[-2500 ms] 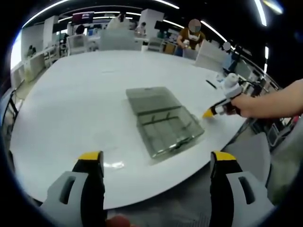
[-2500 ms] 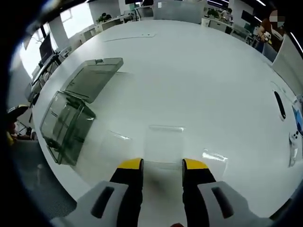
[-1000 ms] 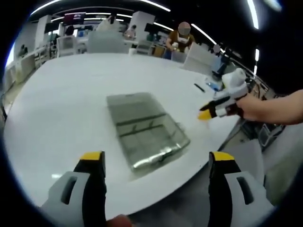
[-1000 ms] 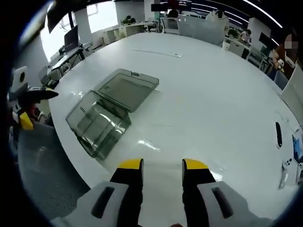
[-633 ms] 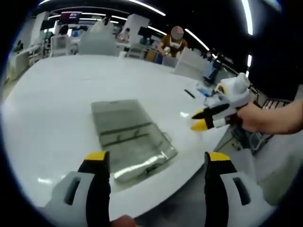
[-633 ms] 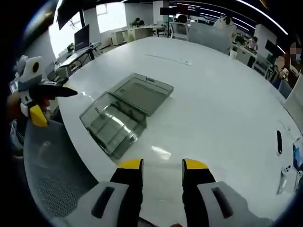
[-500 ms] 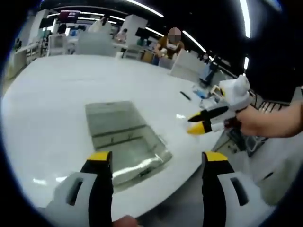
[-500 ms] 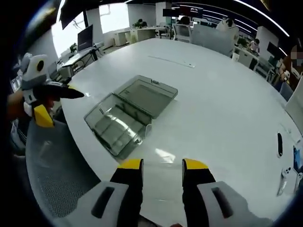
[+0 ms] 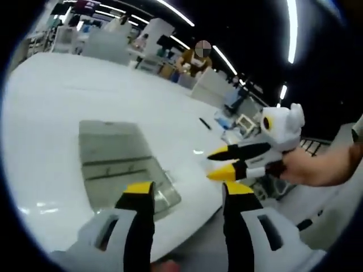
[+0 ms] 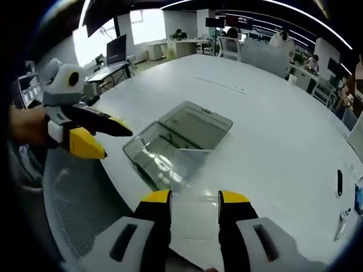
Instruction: Insert the divider into the dual guide fixture by aligning both edges with the guide slots and pushing it downward to the bottom, including one-sided entry, uneven engagement, binding, and posture correction.
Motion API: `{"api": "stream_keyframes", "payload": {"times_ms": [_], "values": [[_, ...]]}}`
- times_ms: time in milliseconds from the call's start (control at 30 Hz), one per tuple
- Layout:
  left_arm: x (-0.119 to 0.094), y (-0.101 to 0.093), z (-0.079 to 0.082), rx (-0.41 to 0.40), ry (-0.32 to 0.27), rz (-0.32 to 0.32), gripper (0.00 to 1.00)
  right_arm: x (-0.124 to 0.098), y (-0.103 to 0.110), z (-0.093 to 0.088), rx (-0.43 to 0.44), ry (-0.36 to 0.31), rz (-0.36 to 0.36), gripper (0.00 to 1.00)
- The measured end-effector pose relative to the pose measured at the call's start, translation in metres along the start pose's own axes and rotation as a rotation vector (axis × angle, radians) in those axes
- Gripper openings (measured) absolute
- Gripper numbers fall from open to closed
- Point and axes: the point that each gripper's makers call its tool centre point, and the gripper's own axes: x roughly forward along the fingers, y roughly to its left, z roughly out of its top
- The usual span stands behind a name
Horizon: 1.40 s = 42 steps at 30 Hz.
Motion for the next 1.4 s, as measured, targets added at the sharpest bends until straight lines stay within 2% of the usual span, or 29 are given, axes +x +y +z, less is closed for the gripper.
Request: {"api": "stream_keyframes", "payload": {"times_ms": [467, 833, 1133, 1400], "values": [[0.004, -0.012, 0.004, -0.023, -0.027, -0.045, 0.30, -0.007, 0.027, 0.019, -0.028, -0.049, 0.048, 0.27], [0.007, -0.014, 0.009, -0.071, -0.052, -0.055, 0.24, -0.007, 0.045, 0.026, -0.040, -0.068, 0.082, 0.27], [0.006, -0.018, 0.012, -0.107, -0.071, -0.075, 0.12, -0.009, 0.053, 0.033, -0.033, -0.087, 0.098, 0.27], [0.006, -0.017, 0.015, -0.135, -0.086, -0.075, 0.07, -0.010, 0.058, 0.037, -0.031, -0.098, 0.109, 0.27]]}}
